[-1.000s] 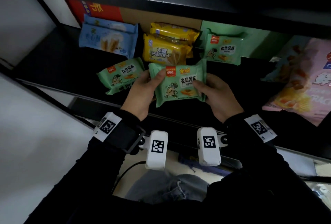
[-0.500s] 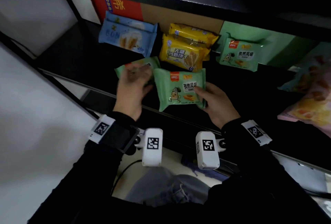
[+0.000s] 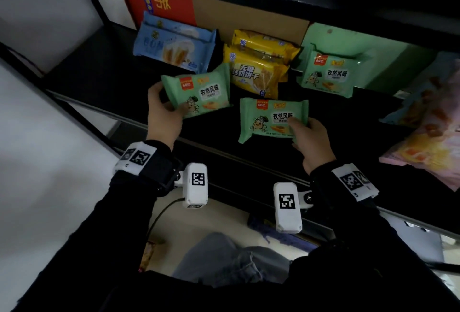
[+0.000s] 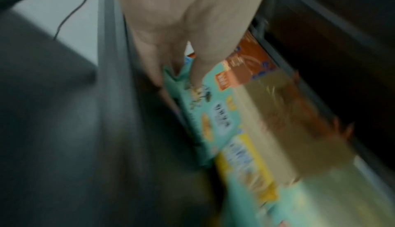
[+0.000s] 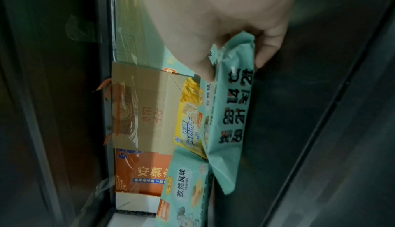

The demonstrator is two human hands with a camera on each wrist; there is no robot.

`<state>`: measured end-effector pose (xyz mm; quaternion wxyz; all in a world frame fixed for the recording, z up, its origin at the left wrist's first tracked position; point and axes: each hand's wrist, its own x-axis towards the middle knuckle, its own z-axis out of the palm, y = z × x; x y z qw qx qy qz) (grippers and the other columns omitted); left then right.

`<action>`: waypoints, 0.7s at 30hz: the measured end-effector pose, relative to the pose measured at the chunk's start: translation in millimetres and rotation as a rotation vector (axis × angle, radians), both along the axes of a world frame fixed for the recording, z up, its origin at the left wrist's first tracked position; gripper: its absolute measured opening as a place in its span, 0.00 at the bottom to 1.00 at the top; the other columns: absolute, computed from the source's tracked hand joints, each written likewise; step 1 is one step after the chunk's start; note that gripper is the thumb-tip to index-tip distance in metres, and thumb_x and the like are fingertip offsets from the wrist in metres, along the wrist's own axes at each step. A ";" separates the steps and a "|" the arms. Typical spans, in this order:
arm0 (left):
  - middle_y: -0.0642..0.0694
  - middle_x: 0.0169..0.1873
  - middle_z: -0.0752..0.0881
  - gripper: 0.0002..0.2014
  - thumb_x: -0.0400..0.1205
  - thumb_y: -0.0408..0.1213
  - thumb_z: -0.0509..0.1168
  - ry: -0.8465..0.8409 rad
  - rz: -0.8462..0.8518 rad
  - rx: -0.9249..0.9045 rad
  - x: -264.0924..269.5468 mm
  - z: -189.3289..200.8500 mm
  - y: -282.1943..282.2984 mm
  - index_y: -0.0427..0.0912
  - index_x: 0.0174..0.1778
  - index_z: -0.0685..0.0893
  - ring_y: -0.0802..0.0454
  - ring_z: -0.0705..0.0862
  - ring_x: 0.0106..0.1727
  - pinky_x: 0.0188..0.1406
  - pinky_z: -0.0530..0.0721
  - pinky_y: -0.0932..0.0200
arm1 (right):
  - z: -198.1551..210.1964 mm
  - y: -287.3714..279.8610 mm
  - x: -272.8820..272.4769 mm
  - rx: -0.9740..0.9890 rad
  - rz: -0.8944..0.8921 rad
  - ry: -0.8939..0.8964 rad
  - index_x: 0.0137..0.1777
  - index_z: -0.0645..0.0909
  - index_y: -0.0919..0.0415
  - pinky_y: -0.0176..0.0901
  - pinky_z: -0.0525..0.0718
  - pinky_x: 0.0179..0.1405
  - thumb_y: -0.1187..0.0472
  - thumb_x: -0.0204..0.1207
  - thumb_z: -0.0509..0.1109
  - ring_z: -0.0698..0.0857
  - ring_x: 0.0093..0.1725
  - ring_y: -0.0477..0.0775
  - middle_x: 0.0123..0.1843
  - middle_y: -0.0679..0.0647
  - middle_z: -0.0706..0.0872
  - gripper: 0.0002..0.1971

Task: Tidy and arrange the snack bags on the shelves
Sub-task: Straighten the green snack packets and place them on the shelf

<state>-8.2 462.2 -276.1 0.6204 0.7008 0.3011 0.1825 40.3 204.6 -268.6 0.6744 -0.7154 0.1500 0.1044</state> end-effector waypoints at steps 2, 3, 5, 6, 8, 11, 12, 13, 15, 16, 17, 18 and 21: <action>0.39 0.62 0.83 0.36 0.80 0.25 0.67 -0.018 -0.063 0.028 -3.0 0.7 -1.7 0.52 0.80 0.60 0.48 0.84 0.62 0.60 0.84 0.46 | 0.9 0.4 0.1 0.005 0.023 0.011 0.58 0.80 0.59 0.35 0.80 0.36 0.58 0.82 0.67 0.85 0.46 0.50 0.52 0.54 0.86 0.09; 0.38 0.63 0.83 0.37 0.81 0.25 0.67 -0.017 -0.076 0.040 -3.8 1.1 -2.0 0.52 0.81 0.59 0.47 0.84 0.63 0.61 0.84 0.46 | 1.0 0.5 0.2 0.002 0.030 0.015 0.59 0.81 0.60 0.34 0.80 0.34 0.58 0.82 0.67 0.85 0.46 0.49 0.52 0.54 0.86 0.10; 0.38 0.62 0.84 0.31 0.80 0.28 0.68 0.005 -0.055 0.093 -4.7 0.6 -1.0 0.46 0.79 0.66 0.46 0.84 0.62 0.59 0.85 0.45 | 0.5 0.1 0.2 0.004 0.034 0.018 0.59 0.81 0.60 0.30 0.79 0.27 0.59 0.82 0.66 0.85 0.42 0.45 0.48 0.52 0.86 0.10; 0.39 0.60 0.85 0.26 0.80 0.30 0.69 0.022 -0.037 0.121 -5.1 0.4 -0.2 0.42 0.75 0.71 0.45 0.85 0.61 0.58 0.85 0.45 | 0.3 -0.3 0.1 0.013 0.032 0.018 0.59 0.81 0.60 0.27 0.79 0.23 0.59 0.82 0.66 0.84 0.39 0.43 0.45 0.50 0.86 0.09; 0.41 0.57 0.87 0.19 0.80 0.36 0.71 0.055 -0.017 0.149 -5.9 -1.2 3.4 0.38 0.67 0.79 0.46 0.87 0.58 0.57 0.86 0.44 | -0.6 -1.4 -0.1 0.026 0.029 0.020 0.57 0.81 0.60 0.23 0.76 0.19 0.60 0.82 0.67 0.84 0.37 0.41 0.42 0.48 0.85 0.07; 0.44 0.56 0.88 0.19 0.81 0.46 0.69 0.088 -0.061 0.160 -5.6 -1.8 10.3 0.41 0.65 0.82 0.51 0.87 0.53 0.48 0.88 0.56 | -1.7 -3.6 -0.5 0.025 0.034 0.021 0.56 0.81 0.59 0.24 0.76 0.19 0.60 0.81 0.67 0.84 0.34 0.40 0.41 0.47 0.85 0.07; 0.45 0.56 0.88 0.19 0.82 0.48 0.68 0.109 -0.095 0.141 -5.5 -1.9 12.5 0.43 0.65 0.82 0.52 0.88 0.50 0.40 0.87 0.61 | -2.3 -4.0 -0.2 0.022 0.037 0.023 0.56 0.81 0.59 0.24 0.77 0.20 0.59 0.81 0.68 0.84 0.34 0.40 0.41 0.47 0.86 0.07; 0.45 0.55 0.88 0.18 0.82 0.48 0.67 0.130 -0.128 0.113 -5.8 -2.9 14.6 0.45 0.65 0.81 0.54 0.87 0.48 0.35 0.84 0.64 | -2.4 -4.1 0.2 0.022 0.040 0.026 0.56 0.81 0.59 0.25 0.77 0.20 0.59 0.81 0.68 0.84 0.34 0.40 0.40 0.47 0.86 0.07; 0.47 0.55 0.88 0.18 0.82 0.44 0.67 0.149 -0.163 0.033 -7.9 -4.4 17.6 0.45 0.68 0.79 0.58 0.87 0.45 0.35 0.81 0.64 | -1.1 -3.6 0.5 0.025 0.036 0.023 0.56 0.82 0.59 0.25 0.77 0.20 0.59 0.81 0.68 0.84 0.34 0.40 0.40 0.47 0.86 0.07; 0.48 0.54 0.88 0.20 0.82 0.42 0.68 0.150 -0.166 -0.004 -9.2 -4.4 18.4 0.46 0.70 0.78 0.59 0.87 0.45 0.36 0.81 0.64 | -0.2 -3.2 0.4 0.028 0.033 0.017 0.56 0.82 0.59 0.24 0.78 0.21 0.59 0.81 0.68 0.85 0.33 0.39 0.40 0.47 0.86 0.07; 0.49 0.52 0.88 0.21 0.83 0.40 0.67 0.151 -0.167 -0.032 -9.8 -4.6 19.6 0.47 0.72 0.76 0.60 0.87 0.44 0.36 0.81 0.64 | 1.1 -2.0 0.1 0.039 0.034 0.011 0.55 0.82 0.58 0.25 0.78 0.22 0.59 0.81 0.68 0.86 0.32 0.39 0.40 0.47 0.86 0.07; 0.51 0.51 0.87 0.22 0.83 0.39 0.67 0.151 -0.171 -0.049 -10.4 -4.1 20.6 0.49 0.74 0.75 0.61 0.87 0.44 0.36 0.80 0.64 | 2.8 -0.2 -0.6 0.058 0.039 0.005 0.54 0.83 0.57 0.26 0.80 0.24 0.59 0.81 0.68 0.87 0.32 0.39 0.41 0.47 0.87 0.06; 0.51 0.53 0.87 0.23 0.84 0.38 0.65 0.162 -0.191 -0.056 -10.7 -1.3 23.5 0.52 0.76 0.73 0.59 0.86 0.47 0.38 0.79 0.62 | 14.9 13.1 -1.1 0.106 0.091 -0.021 0.52 0.84 0.53 0.29 0.83 0.31 0.56 0.80 0.69 0.89 0.38 0.40 0.44 0.47 0.89 0.05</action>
